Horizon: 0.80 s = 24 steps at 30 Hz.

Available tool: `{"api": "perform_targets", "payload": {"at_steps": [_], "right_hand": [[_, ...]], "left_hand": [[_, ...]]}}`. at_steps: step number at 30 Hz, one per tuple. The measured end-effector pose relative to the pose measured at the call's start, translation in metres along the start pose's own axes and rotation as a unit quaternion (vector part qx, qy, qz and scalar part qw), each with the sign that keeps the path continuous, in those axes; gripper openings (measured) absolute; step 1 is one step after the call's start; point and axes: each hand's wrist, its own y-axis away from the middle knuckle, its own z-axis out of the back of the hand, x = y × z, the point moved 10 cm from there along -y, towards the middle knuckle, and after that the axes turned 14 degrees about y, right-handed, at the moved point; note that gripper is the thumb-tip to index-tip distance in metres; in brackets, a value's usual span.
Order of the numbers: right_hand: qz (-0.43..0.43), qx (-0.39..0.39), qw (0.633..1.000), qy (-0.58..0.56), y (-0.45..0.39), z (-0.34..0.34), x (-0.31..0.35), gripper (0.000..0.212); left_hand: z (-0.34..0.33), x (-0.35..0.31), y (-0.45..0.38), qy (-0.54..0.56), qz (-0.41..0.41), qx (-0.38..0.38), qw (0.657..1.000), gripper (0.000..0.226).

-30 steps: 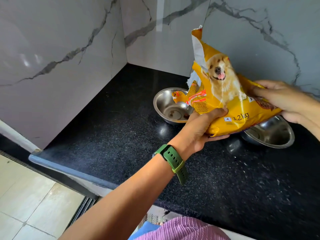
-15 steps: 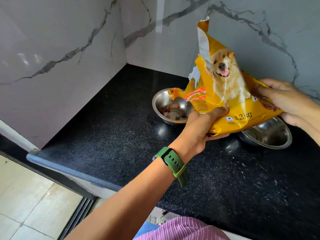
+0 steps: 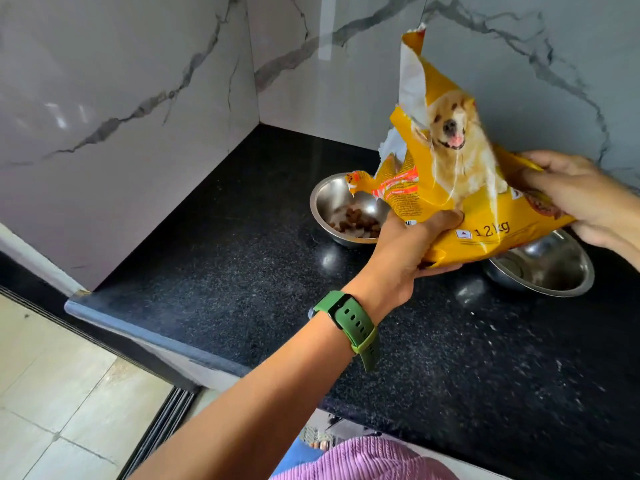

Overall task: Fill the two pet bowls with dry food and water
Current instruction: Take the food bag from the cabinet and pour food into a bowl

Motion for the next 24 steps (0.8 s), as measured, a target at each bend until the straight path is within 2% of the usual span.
{"api": "perform_targets", "payload": {"at_steps": [4, 7, 10, 16, 20, 24], "right_hand": [[0.006, 0.017, 1.000, -0.003, -0.003, -0.006, 0.001, 0.027], [0.008, 0.024, 1.000, 0.016, -0.004, -0.010, -0.001, 0.025], [0.007, 0.011, 1.000, -0.006, -0.004, -0.006, -0.003, 0.026], [0.035, -0.015, 0.999, -0.039, -0.007, 0.004, 0.005, 0.033], [0.038, 0.013, 0.998, 0.038, -0.008, -0.009, 0.000, 0.029], [0.042, 0.006, 0.998, 0.037, -0.009, -0.006, -0.005, 0.031]], "left_hand": [[0.002, -0.001, 0.000, -0.005, 0.001, -0.002, 1.000, 0.040], [0.004, 0.004, 0.001, 0.011, 0.022, 0.001, 1.000, 0.028], [0.003, 0.000, 0.001, 0.000, 0.007, 0.007, 1.000, 0.024], [0.001, -0.011, 0.002, -0.034, -0.038, -0.008, 0.999, 0.044], [0.008, 0.003, 0.001, -0.012, 0.020, -0.020, 1.000, 0.052], [0.006, 0.005, -0.001, -0.011, 0.016, -0.014, 1.000, 0.047]]}}
